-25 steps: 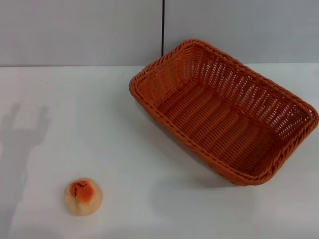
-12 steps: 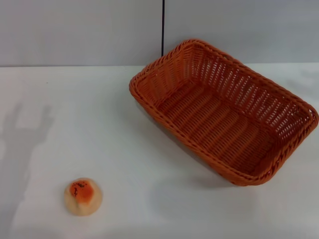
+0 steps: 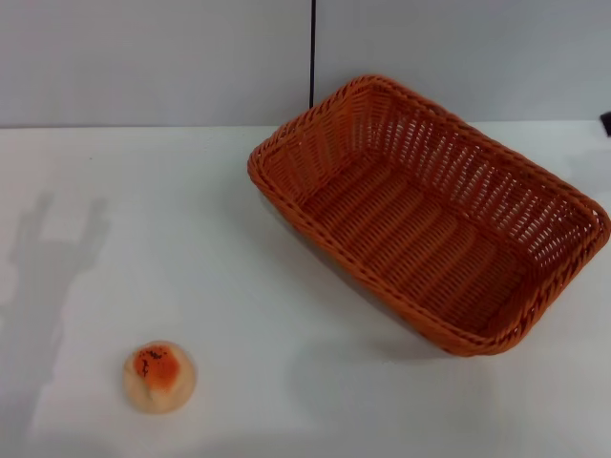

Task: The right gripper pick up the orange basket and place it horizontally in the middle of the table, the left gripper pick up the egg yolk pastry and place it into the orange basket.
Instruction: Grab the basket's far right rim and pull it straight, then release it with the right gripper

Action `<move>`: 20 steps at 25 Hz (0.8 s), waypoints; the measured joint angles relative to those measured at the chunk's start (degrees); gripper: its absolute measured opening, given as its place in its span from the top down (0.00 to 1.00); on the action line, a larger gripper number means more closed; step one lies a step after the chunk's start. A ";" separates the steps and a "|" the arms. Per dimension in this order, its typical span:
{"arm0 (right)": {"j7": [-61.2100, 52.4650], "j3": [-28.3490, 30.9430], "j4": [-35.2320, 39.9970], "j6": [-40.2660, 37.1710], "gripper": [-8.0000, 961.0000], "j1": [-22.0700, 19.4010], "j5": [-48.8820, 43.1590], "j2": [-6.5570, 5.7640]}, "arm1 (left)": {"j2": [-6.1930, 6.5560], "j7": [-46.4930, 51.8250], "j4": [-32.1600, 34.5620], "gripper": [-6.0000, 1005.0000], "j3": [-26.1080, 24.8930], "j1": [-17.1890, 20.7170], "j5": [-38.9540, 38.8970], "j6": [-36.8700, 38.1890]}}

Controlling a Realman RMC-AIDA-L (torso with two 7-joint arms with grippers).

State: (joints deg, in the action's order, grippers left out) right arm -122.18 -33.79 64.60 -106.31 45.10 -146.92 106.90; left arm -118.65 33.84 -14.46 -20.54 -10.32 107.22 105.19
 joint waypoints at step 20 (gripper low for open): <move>-0.55 -8.74 -9.56 8.97 0.31 0.96 -0.74 0.21 | 0.00 0.00 0.10 0.19 0.67 -1.91 0.00 -3.28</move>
State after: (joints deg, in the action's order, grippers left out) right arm -122.73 -42.53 55.04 -97.35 46.06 -147.65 107.11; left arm -118.65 33.84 -14.36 -19.87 -12.23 107.22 101.91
